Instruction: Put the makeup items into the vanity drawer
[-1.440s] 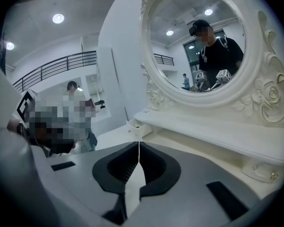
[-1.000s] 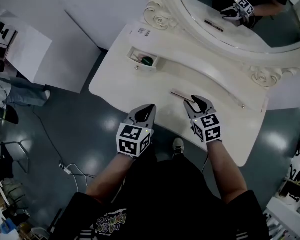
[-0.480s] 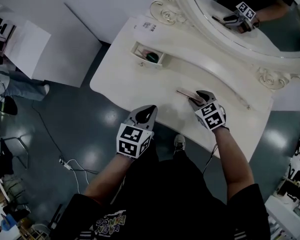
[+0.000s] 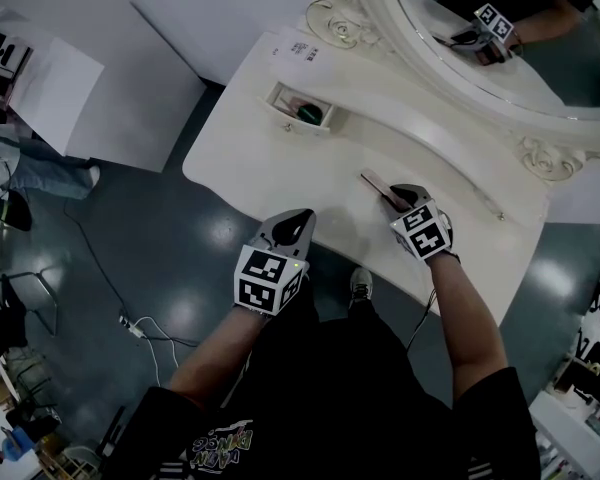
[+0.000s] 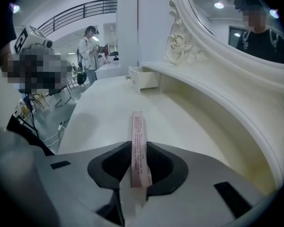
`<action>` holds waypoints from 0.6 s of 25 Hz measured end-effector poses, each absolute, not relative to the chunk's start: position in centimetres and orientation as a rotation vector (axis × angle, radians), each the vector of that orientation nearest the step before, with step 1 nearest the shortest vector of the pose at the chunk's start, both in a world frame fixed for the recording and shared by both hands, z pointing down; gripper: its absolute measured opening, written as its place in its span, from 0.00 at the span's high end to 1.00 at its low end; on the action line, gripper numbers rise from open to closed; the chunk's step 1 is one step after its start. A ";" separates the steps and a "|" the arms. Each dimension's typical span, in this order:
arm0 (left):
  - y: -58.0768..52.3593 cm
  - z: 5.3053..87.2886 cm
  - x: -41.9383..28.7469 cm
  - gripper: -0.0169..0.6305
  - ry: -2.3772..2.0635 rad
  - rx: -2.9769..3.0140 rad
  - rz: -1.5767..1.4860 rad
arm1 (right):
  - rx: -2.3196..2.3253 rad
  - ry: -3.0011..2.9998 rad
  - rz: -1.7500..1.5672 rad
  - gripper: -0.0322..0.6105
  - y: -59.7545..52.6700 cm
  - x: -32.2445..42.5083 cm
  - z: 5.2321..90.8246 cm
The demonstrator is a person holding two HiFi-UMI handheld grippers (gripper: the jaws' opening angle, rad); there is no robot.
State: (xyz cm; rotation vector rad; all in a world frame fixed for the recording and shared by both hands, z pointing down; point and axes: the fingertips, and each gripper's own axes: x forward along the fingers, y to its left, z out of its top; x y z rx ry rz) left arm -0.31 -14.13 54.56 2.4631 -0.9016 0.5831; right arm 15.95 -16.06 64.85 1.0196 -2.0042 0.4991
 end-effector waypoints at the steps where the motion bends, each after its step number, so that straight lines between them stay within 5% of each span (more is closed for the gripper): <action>1: -14.1 54.5 -0.3 0.98 -0.903 2.463 0.580 | 1.022 -2.007 0.501 0.78 -16.0 15.9 64.8; 15: -15.0 52.5 -0.5 0.98 -0.964 2.471 0.516 | 1.214 -2.250 0.576 0.78 -17.9 12.6 56.0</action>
